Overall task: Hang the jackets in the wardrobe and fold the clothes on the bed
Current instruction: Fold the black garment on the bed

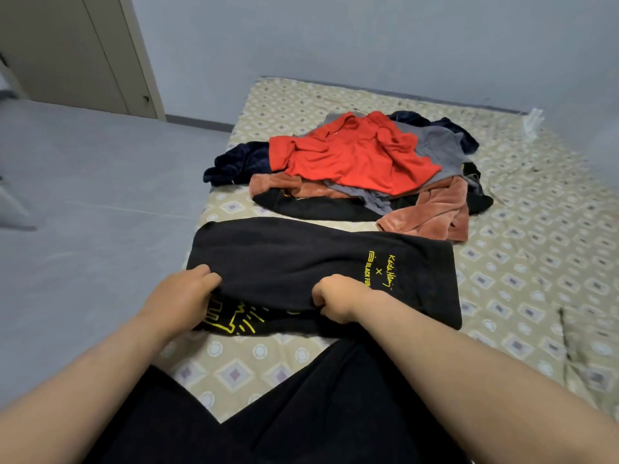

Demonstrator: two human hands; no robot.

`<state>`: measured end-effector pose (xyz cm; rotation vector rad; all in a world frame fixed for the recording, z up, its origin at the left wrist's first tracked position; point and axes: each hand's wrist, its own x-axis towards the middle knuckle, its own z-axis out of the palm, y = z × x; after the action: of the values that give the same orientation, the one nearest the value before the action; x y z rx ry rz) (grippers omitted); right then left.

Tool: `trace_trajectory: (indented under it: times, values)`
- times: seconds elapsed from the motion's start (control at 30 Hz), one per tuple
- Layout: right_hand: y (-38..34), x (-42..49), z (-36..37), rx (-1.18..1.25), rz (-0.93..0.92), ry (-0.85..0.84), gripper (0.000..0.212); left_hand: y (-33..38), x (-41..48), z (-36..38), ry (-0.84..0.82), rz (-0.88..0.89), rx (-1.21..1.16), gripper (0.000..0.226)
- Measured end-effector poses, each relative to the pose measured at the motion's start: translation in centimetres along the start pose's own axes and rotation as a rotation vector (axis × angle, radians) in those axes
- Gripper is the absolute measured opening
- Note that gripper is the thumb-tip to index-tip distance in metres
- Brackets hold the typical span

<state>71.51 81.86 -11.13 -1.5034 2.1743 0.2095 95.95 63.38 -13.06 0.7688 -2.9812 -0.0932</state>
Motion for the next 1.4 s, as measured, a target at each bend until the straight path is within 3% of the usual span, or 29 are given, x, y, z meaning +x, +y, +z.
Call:
trace_trajectory:
  times: [0.1,0.17,0.23,0.3,0.37,0.5,0.67,0.77,0.9,1.03,1.17,1.3,1.4]
  values:
    - [0.9,-0.8,-1.2,0.050,-0.007,-0.004,0.011,-0.2,-1.5,-0.8,-0.019,0.158,0.081,0.027]
    - [0.7,-1.3,-0.9,0.033,-0.017,-0.051,0.011,0.3,-2.4,0.0,-0.141,0.187,0.088,0.027]
    - [-0.2,-1.1,0.7,0.015,0.000,-0.162,0.008,0.6,-2.5,1.2,-0.315,0.116,0.075,0.008]
    - [-1.0,-0.5,1.9,0.022,0.030,-0.285,0.013,0.7,-2.1,2.0,-0.413,0.028,-0.011,0.017]
    - [-1.3,0.1,2.0,0.099,0.065,-0.247,0.014,0.6,-1.3,2.4,-0.331,-0.048,-0.106,0.027]
    - [-0.1,0.8,2.1,0.264,0.113,-0.009,0.024,-0.1,1.7,3.0,-0.090,-0.198,-0.187,0.042]
    - [0.2,2.5,3.7,0.120,0.092,-0.034,0.029,-2.6,8.4,2.0,0.010,-0.787,-0.985,0.053]
    - [0.3,3.6,4.1,0.128,0.083,-0.024,0.031,-3.8,11.2,2.0,0.023,-0.989,-1.137,0.064]
    - [0.6,4.4,4.4,0.157,0.111,-0.018,0.029,-5.2,13.5,2.8,-0.023,-1.053,-1.225,0.024]
    - [0.6,4.8,4.6,0.146,0.122,0.011,0.031,-5.9,14.9,2.7,-0.051,-1.024,-1.199,0.030]
    - [0.9,5.1,4.8,0.192,0.150,0.010,0.032,-6.6,15.5,1.3,-0.145,-1.117,-1.637,0.022]
    - [0.8,5.4,4.6,0.249,0.188,-0.017,0.031,-8.7,15.0,1.0,0.074,-1.187,-1.976,0.025]
    - [0.8,5.4,4.5,0.269,0.199,-0.024,0.030,-7.9,14.2,1.4,0.083,-1.215,-1.859,0.021]
